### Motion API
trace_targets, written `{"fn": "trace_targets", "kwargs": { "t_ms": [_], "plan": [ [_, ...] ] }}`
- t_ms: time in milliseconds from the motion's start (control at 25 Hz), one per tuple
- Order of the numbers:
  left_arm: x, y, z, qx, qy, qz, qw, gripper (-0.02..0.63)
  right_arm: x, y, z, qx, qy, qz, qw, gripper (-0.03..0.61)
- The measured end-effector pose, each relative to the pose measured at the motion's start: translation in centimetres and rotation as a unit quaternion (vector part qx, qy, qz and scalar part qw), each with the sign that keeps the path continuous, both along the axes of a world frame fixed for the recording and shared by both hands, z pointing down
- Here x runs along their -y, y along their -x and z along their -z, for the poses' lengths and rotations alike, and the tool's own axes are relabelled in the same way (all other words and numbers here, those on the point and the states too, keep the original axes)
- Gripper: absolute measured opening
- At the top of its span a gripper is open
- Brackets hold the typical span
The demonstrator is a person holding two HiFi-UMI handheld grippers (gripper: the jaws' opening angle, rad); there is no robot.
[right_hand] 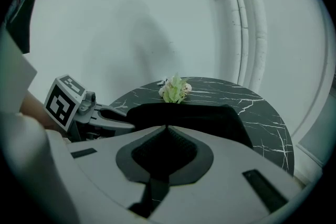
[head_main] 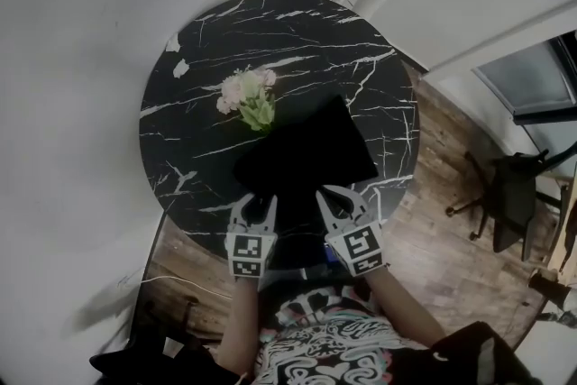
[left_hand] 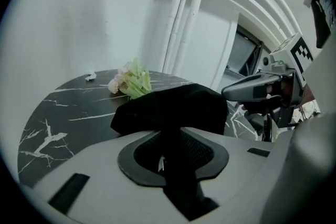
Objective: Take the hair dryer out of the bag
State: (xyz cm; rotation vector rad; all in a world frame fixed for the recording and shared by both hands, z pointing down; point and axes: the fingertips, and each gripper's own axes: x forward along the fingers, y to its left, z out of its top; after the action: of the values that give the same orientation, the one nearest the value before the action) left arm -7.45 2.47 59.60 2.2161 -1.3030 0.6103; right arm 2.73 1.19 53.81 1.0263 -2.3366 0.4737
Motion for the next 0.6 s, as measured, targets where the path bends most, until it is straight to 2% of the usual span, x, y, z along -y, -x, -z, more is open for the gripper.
{"fn": "trace_targets", "kwargs": {
  "t_ms": [80,200,400,600],
  "plan": [
    [0.27,-0.18,-0.05,-0.009,0.001,0.001,1.0,0.057,0.02,-0.1,-0.16,0.0,0.002,-0.001,1.0,0.02],
    [0.3,-0.36,-0.2,-0.021,0.006,0.002,0.9998,0.04,-0.21,-0.09,-0.28,-0.001,0.005,0.002,1.0,0.02],
    [0.15,-0.01,-0.34,-0.017,0.019,0.006,0.9997,0.02,-0.54,0.47,0.07,0.009,0.013,0.012,1.0,0.02],
    [0.42,-0.18,0.65,-0.021,0.007,-0.004,0.9997,0.019,-0.57,0.46,0.39,0.0,0.005,-0.001,1.0,0.021]
  ]
}}
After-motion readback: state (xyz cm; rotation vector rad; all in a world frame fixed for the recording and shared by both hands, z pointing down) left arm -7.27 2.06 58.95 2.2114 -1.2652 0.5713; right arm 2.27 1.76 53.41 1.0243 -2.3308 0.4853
